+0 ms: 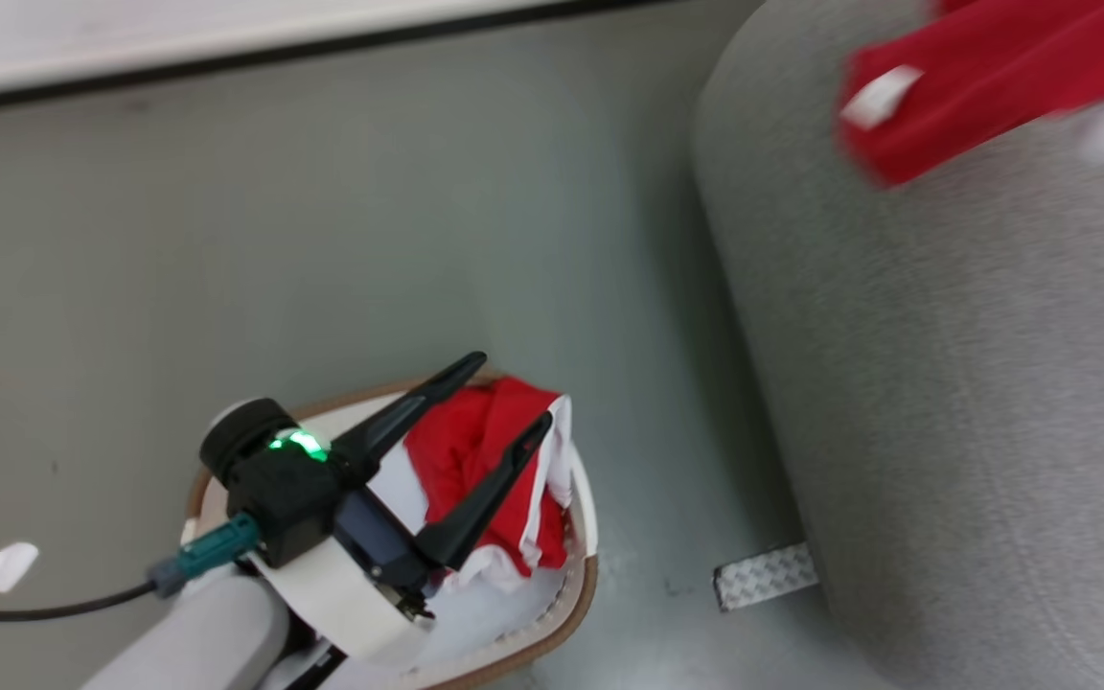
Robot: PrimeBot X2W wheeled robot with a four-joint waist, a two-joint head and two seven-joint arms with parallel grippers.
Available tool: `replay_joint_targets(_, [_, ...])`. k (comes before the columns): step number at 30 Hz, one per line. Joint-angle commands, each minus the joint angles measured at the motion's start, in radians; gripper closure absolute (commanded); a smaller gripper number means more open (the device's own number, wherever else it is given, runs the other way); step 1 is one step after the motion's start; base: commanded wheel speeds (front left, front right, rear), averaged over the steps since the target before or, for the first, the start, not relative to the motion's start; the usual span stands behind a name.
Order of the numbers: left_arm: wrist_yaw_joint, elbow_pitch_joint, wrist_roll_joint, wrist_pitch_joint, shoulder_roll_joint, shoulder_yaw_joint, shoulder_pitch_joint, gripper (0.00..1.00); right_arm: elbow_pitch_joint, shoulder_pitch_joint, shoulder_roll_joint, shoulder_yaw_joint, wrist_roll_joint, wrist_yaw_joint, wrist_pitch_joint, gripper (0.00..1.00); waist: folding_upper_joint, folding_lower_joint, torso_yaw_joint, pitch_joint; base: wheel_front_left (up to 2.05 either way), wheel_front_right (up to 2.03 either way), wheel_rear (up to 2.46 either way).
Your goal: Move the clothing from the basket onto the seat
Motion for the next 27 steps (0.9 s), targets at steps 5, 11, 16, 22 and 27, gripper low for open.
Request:
replay_joint_targets(5, [-0.005, -0.027, -0.005, -0.001, 0.042, 0.01, -0.03, 0.0, 0.057, -0.057, -0.049, -0.121, -0.051, -0.002, 0.028, 1.0, -0.0001, -0.0003, 0.066, 0.117, 0.0, 0.0, 0.0])
replay_joint_targets(11, [-0.006, -0.043, -0.006, -0.003, 0.07, 0.008, -0.053, 0.0, 0.242, -0.008, -0.029, -0.091, -0.16, -0.002, 0.053, 1.0, -0.0001, -0.0003, 0.085, 0.186, 0.0, 0.0, 0.0])
replay_joint_targets(16, [-0.006, -0.043, -0.008, -0.009, 0.072, -0.001, -0.073, 0.0, 0.44, 0.041, -0.002, -0.106, -0.26, -0.002, 0.051, 1.0, -0.0001, -0.0003, 0.115, 0.212, 0.0, 0.0, 0.0])
replay_joint_targets(22, [-0.007, -0.026, -0.02, -0.014, 0.061, 0.007, -0.077, 0.0, 0.58, 0.08, 0.012, -0.161, -0.34, -0.002, 0.043, 1.0, -0.0001, -0.0003, 0.141, 0.206, 0.0, 0.0, 0.0])
replay_joint_targets(27, [-0.007, -0.002, -0.027, -0.02, 0.053, 0.015, -0.054, 0.0, 0.617, 0.09, 0.011, -0.141, -0.37, -0.002, 0.038, 0.0, -0.0001, -0.0003, 0.131, 0.163, 0.0, 0.0, 0.0])
